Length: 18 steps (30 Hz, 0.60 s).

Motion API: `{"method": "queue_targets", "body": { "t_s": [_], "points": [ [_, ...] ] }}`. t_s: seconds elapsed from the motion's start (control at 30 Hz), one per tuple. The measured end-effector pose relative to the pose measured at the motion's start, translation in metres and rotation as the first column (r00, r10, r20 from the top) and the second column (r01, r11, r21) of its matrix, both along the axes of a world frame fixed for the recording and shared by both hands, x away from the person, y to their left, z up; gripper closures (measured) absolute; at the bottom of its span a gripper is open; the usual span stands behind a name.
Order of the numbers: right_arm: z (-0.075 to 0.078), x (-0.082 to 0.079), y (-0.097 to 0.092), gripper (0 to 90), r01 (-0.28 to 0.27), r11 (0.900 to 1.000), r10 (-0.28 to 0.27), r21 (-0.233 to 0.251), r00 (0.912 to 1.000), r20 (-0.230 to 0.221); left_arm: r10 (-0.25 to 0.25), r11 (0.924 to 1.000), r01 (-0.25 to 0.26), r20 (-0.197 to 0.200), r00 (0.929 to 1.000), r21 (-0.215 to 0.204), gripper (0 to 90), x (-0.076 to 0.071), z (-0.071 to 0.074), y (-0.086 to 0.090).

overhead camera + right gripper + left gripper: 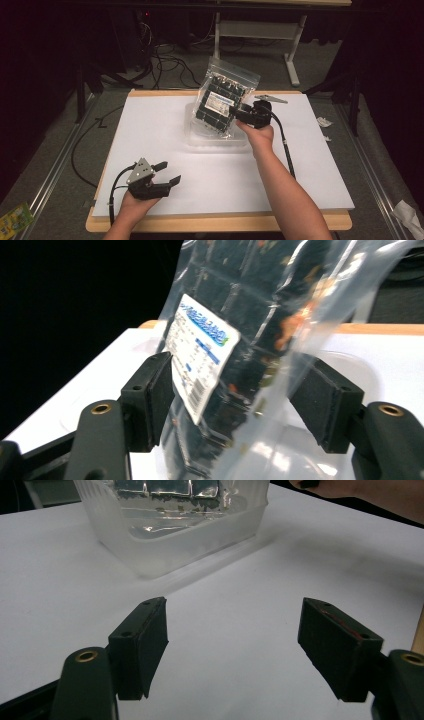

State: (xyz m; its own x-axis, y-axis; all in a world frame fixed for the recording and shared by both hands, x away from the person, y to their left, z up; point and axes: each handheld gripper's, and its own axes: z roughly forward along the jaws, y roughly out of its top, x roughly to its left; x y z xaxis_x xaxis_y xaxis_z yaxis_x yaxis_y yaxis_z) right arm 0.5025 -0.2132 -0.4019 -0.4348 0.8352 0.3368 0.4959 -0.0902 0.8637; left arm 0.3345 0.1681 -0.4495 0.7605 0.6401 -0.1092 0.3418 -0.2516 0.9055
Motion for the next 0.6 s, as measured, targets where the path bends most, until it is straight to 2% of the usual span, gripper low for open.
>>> {"method": "queue_targets", "body": {
  "t_s": [0.27,0.33,0.47,0.6],
  "points": [
    [0.001,-0.011,-0.018,34.9,0.03,0.9995,-0.03,0.0,0.9995,0.01,-0.003,1.0,0.003,0.004,1.0,0.004,28.3,-0.001,0.0,-0.002],
    [0.003,-0.018,-0.022,34.2,0.021,0.9998,-0.02,-0.004,0.9993,0.032,-0.006,0.9999,0.006,0.001,1.0,0.009,28.3,-0.001,0.0,-0.002],
    [0.011,-0.047,-0.032,29.2,-0.017,0.9989,0.022,-0.045,0.9942,0.106,-0.001,0.9998,0.0,0.008,1.0,0.022,28.3,-0.001,0.0,-0.002],
    [0.011,-0.08,-0.045,23.9,-0.047,0.9963,0.056,-0.072,0.989,0.137,0.013,0.9994,-0.013,0.008,0.9999,0.031,28.3,-0.002,0.001,0.001]
  ]
}}
